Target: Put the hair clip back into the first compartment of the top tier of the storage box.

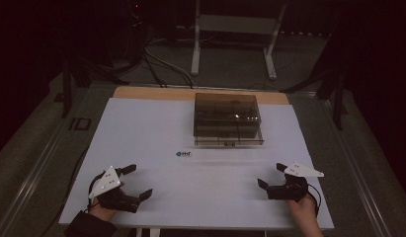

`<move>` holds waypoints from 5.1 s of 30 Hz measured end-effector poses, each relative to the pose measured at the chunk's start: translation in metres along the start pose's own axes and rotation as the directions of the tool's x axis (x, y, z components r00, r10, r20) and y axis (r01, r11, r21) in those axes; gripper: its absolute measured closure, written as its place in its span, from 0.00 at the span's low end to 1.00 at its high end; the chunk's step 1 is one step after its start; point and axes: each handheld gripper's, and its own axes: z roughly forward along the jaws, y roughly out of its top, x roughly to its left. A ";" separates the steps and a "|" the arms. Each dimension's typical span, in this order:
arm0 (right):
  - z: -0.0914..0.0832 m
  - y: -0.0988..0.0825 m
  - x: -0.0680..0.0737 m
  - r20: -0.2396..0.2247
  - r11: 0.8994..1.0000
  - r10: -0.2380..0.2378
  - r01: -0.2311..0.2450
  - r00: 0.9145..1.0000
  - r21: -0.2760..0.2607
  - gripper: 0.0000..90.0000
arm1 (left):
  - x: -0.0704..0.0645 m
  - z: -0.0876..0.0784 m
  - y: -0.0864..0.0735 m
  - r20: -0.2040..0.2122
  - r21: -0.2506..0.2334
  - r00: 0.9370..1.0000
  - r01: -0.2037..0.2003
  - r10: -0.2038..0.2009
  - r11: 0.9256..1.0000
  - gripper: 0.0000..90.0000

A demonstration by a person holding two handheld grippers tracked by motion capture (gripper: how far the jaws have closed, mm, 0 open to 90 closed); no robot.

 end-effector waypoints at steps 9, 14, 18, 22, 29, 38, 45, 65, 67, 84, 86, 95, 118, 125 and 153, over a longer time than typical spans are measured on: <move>-0.002 0.003 0.004 0.003 1.000 -0.017 0.017 1.000 -0.013 0.03 | 0.000 0.000 0.015 0.088 -0.037 0.996 0.013 -0.009 0.999 0.01; -0.003 0.004 0.004 0.001 1.000 -0.010 0.010 1.000 -0.022 0.03 | 0.005 0.001 0.027 0.092 -0.031 0.996 -0.017 0.020 0.999 0.01; -0.003 0.004 0.003 -0.006 1.000 -0.004 0.004 1.000 -0.027 0.03 | 0.011 0.005 0.038 0.098 -0.026 0.995 -0.033 0.036 0.999 0.01; -0.003 0.005 0.004 -0.007 1.000 -0.009 0.009 1.000 -0.029 0.03 | 0.018 0.013 0.047 0.104 -0.014 0.994 -0.041 0.042 0.999 0.01; -0.003 0.005 0.004 -0.015 0.999 -0.008 0.007 1.000 -0.039 0.03 | 0.028 0.034 0.062 0.122 0.016 0.989 -0.081 0.078 0.997 0.01; -0.005 0.006 0.003 -0.026 0.999 0.001 -0.002 1.000 -0.051 0.03 | 0.034 0.060 0.075 0.161 0.033 0.979 -0.130 0.123 0.991 0.01; -0.005 0.006 0.003 -0.036 0.999 0.005 -0.007 0.999 -0.054 0.03 | 0.043 0.083 0.078 0.176 0.053 0.970 -0.180 0.168 0.982 0.01; -0.006 0.006 0.002 -0.055 0.998 0.012 -0.016 0.998 -0.060 0.03 | 0.052 0.134 0.067 0.242 0.147 0.952 -0.224 0.185 0.963 0.01; -0.006 0.006 0.002 -0.056 0.998 0.014 -0.017 0.998 -0.057 0.03 | 0.053 0.141 0.064 0.240 0.162 0.955 -0.218 0.176 0.962 0.01; -0.006 0.005 0.002 -0.072 0.998 0.023 -0.027 0.997 -0.050 0.03 | 0.058 0.166 0.046 0.297 0.283 0.936 -0.273 0.187 0.919 0.31; -0.006 0.005 0.002 -0.074 0.998 0.025 -0.029 0.997 -0.052 0.03 | 0.058 0.167 0.044 0.308 0.296 0.930 -0.294 0.200 0.909 0.37; -0.006 0.005 0.001 -0.076 0.998 0.030 -0.034 0.997 -0.051 0.03 | 0.060 0.175 0.040 0.317 0.332 0.917 -0.347 0.243 0.877 0.56; -0.006 0.004 -0.001 -0.080 0.998 0.035 -0.039 0.996 -0.049 0.03 | 0.071 0.191 0.043 0.348 0.350 0.919 -0.309 0.183 0.885 0.95; -0.006 0.004 -0.001 -0.081 0.998 0.038 -0.042 0.996 -0.049 0.03 | 0.069 0.190 0.043 0.327 0.363 0.931 -0.284 0.165 0.887 0.96; -0.007 0.004 0.000 -0.075 0.998 0.035 -0.039 0.997 -0.054 0.03 | 0.070 0.161 0.064 0.339 0.351 0.932 -0.250 0.126 0.903 0.97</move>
